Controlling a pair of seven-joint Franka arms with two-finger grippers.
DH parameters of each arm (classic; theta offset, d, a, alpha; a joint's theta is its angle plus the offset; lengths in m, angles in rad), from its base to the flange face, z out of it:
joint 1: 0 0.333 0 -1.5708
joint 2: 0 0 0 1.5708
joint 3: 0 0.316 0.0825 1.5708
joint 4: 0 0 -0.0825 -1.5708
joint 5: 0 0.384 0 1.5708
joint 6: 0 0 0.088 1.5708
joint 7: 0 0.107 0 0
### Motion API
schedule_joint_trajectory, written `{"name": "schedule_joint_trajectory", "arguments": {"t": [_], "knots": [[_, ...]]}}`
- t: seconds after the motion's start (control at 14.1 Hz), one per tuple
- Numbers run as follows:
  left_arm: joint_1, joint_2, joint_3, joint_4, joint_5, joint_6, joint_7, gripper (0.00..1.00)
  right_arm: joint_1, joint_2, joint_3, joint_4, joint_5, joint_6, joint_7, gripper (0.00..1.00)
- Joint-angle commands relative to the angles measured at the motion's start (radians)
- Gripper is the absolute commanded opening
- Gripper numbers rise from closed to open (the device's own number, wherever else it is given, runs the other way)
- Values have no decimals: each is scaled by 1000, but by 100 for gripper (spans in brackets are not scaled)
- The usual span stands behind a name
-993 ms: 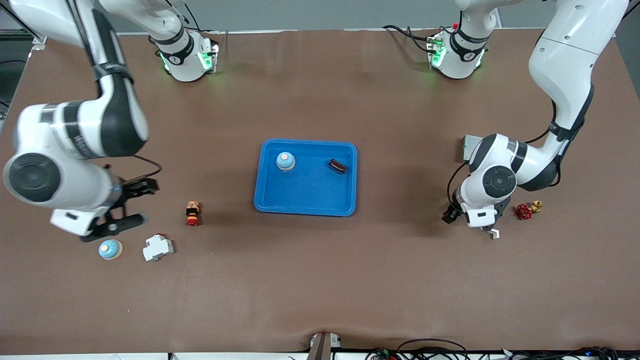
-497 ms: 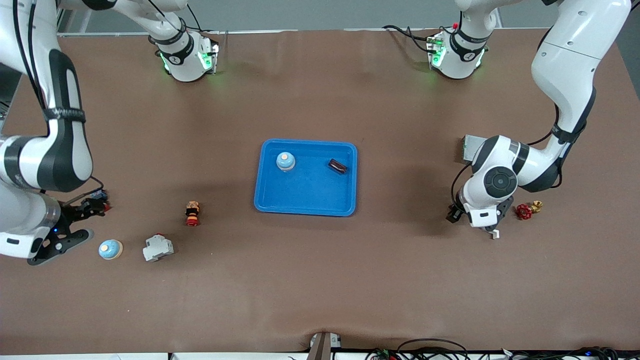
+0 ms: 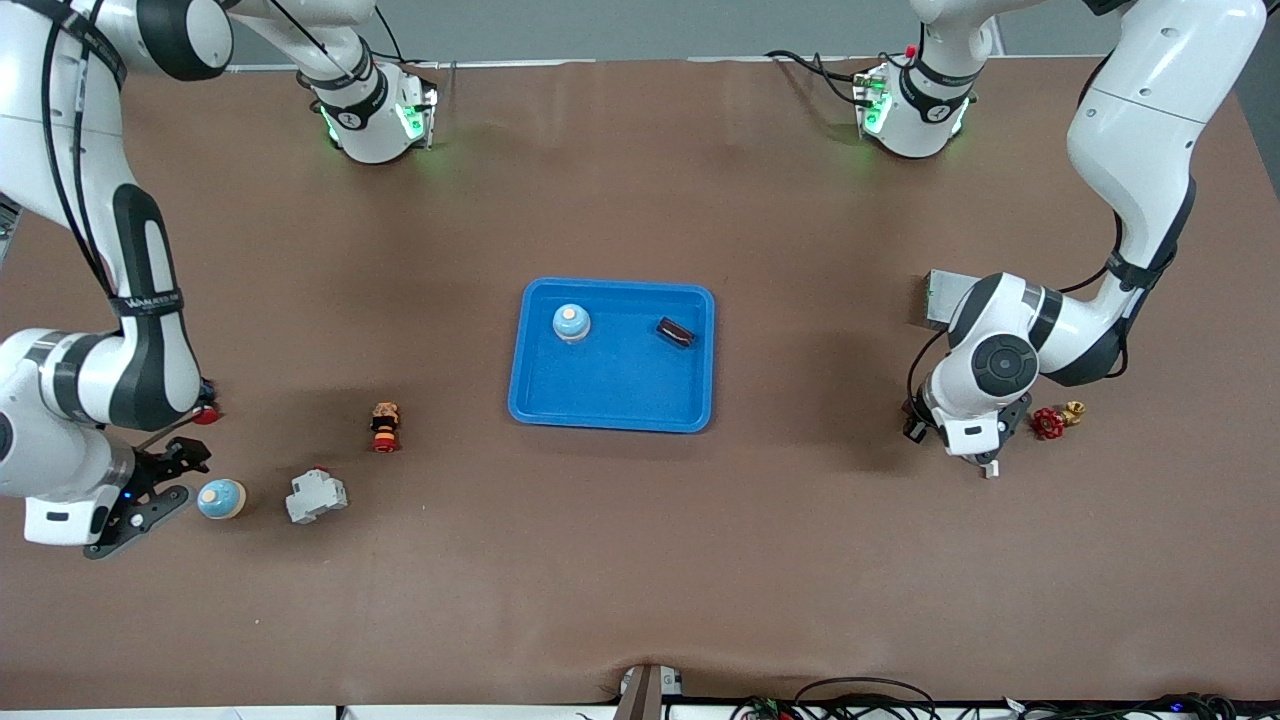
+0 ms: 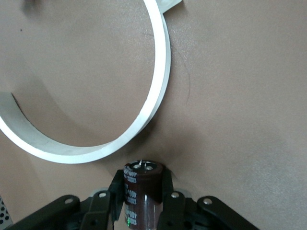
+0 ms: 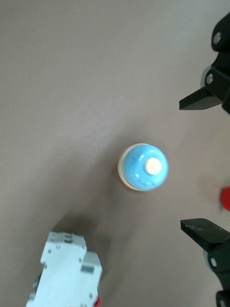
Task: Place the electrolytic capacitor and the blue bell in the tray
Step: 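Grasp the second capacitor with the left gripper while the right gripper grasps the bell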
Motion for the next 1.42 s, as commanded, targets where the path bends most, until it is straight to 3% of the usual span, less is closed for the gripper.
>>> {"name": "schedule_joint_trajectory", "arguments": {"t": [0.0, 0.57, 0.85, 1.35], "knots": [[-11, -22, -16, -3, 27, -2, -70, 0, -23, 40, 22, 17, -11, 38, -30, 100], [-36, -36, -140, 23, 10, -73, -227, 0, -39, 97, 28, 17, 22, 70, -61, 100], [-48, -34, -243, 30, 12, -73, -314, 0, -39, 123, 28, 17, 41, 98, -73, 100], [-246, 73, -266, 263, -24, -71, -470, 0, -39, 155, 28, 20, 42, 139, -72, 100]]}}
